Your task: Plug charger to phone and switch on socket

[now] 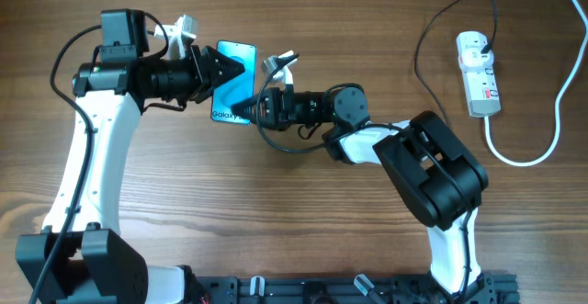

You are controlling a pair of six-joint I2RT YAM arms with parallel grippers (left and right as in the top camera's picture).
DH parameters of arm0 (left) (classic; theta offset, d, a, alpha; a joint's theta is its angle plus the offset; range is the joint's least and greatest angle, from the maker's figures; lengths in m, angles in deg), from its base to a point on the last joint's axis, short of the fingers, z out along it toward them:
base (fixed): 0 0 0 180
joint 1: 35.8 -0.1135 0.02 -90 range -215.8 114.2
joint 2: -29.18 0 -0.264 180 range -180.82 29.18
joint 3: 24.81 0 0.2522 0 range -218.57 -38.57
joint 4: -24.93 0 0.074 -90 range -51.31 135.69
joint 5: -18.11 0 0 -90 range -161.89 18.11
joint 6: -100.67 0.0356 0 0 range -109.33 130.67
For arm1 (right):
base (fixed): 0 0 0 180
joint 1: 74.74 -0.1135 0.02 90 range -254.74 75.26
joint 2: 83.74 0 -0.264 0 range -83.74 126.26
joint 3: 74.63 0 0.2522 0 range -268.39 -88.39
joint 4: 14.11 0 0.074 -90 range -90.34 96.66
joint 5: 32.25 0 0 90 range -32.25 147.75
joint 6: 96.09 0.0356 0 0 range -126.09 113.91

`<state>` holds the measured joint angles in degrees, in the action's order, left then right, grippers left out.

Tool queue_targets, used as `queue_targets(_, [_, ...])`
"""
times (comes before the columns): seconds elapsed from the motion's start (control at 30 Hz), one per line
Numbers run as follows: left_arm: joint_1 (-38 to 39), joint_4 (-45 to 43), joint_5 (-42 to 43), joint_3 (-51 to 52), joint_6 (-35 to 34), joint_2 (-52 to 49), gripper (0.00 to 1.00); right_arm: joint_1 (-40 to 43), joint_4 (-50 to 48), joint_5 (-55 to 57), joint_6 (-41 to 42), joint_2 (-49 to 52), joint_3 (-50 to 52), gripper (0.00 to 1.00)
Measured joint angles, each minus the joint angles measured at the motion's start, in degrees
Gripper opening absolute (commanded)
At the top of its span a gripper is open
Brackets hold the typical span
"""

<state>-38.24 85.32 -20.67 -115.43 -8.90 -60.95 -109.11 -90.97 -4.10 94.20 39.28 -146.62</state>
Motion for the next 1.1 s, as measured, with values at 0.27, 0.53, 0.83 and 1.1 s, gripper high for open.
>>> queue_targets(0.27, [0.2, 0.1, 4.6, 0.2, 0.0, -0.2, 0.43, 1.6, 0.0, -13.6, -5.7, -0.8, -0.5, 0.04])
queue_targets(0.53, [0.8, 5.5, 5.2, 0.3, 2.9, -0.4, 0.43, 2.6, 0.0, -19.8, -6.5, -0.8, -1.0, 0.04])
queue_targets(0.83, [2.4, 5.7, 5.4, 0.3, 4.3, -0.4, 0.37, 3.8, 0.0, -22.8, -2.4, -0.8, -4.3, 0.04])
queue_targets(1.1, [2.6, 5.2, 5.0, 0.3, 4.9, -0.4, 0.38, 3.8, 0.0, -21.6, 0.4, -0.8, -4.9, 0.04])
